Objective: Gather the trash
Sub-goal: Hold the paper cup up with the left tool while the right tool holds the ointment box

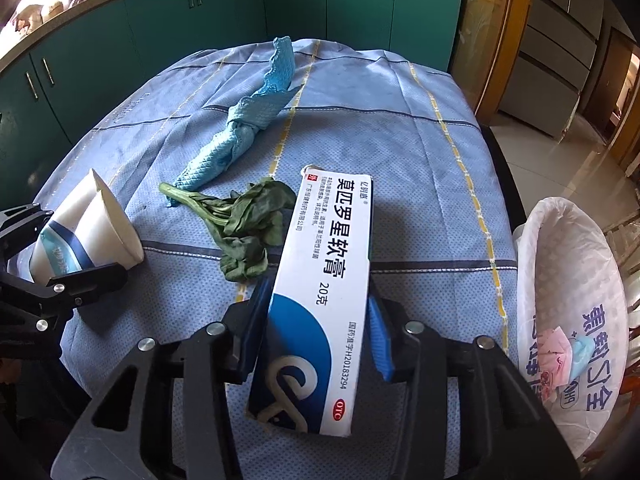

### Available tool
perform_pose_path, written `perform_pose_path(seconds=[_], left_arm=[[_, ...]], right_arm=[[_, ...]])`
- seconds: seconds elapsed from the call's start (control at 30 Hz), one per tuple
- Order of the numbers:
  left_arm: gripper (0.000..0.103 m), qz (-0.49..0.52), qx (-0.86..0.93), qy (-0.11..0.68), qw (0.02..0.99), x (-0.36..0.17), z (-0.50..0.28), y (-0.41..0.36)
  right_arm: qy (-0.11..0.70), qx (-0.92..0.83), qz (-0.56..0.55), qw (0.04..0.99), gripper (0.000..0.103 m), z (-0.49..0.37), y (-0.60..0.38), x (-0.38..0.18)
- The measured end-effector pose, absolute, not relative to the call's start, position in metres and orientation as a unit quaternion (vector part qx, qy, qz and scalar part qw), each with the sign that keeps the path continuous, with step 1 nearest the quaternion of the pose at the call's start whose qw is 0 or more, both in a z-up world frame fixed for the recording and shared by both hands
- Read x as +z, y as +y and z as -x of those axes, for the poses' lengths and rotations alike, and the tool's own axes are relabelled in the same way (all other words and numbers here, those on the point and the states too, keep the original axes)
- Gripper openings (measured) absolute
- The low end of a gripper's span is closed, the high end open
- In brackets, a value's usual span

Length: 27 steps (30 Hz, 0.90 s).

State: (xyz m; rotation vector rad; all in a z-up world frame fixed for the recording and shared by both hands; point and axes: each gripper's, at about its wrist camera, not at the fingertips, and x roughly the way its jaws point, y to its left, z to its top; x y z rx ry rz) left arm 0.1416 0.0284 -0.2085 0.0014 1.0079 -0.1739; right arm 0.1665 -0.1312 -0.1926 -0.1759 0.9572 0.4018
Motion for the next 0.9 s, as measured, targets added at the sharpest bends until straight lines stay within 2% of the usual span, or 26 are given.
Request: perform_pose_path(seconds=[0.57, 0.9], left_arm=[[0.076, -0.001, -0.072, 0.438, 0.896, -0.173, -0.129, 0.028], [0.076, 0.002, -0.078, 0.428, 0.901, -0.162, -0.129, 0.018]], right_arm=[[0.433, 0.171, 0.062, 0.883, 0.045, -0.156, -0.157, -0.167], [0.421, 0.125, 0.029, 0.898, 0.045, -0.155, -0.206, -0.156]])
